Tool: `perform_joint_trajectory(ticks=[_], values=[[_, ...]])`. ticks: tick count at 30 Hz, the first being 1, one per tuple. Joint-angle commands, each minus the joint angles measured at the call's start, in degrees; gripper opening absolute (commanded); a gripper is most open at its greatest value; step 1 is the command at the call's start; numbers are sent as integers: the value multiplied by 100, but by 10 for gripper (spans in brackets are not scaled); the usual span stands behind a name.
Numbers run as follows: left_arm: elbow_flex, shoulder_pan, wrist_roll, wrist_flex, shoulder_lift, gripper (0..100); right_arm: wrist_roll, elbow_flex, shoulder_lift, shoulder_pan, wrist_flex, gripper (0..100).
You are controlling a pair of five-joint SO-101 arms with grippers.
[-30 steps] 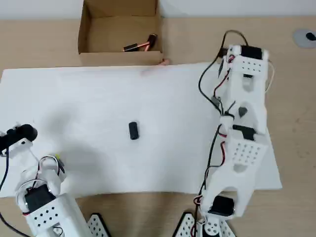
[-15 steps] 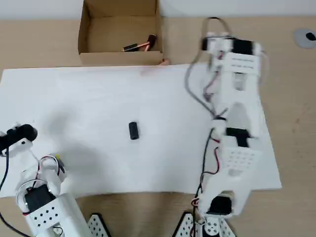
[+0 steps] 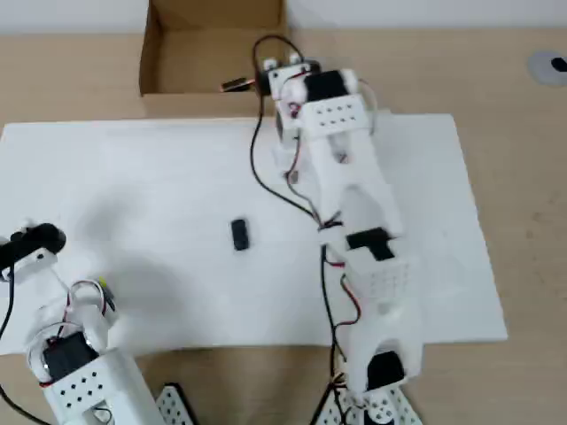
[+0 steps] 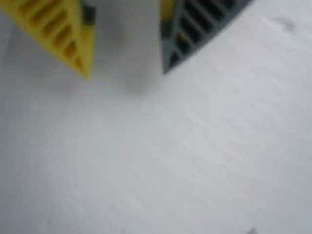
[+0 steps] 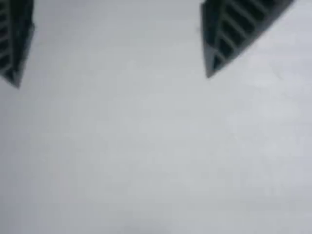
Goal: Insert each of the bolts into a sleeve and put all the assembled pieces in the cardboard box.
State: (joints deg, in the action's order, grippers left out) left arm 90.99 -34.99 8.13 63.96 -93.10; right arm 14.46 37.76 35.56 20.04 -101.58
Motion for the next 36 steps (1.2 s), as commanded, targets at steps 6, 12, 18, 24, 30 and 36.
perform_joint_trajectory(ticks=[6,12,18,24,30,36], values=[[-123,35,18,-26,-57,104,1037,198,101,655,-9,285],[-123,26,-202,-26,-57,104,826,207,-127,866,62,285],[-123,26,-202,-26,-57,104,-114,180,-119,848,580,285],[-123,26,-202,-26,-57,104,-607,180,-119,884,677,285],[-123,26,-202,-26,-57,104,316,198,-145,884,571,285],[-123,26,-202,-26,-57,104,1055,198,-127,884,281,285]])
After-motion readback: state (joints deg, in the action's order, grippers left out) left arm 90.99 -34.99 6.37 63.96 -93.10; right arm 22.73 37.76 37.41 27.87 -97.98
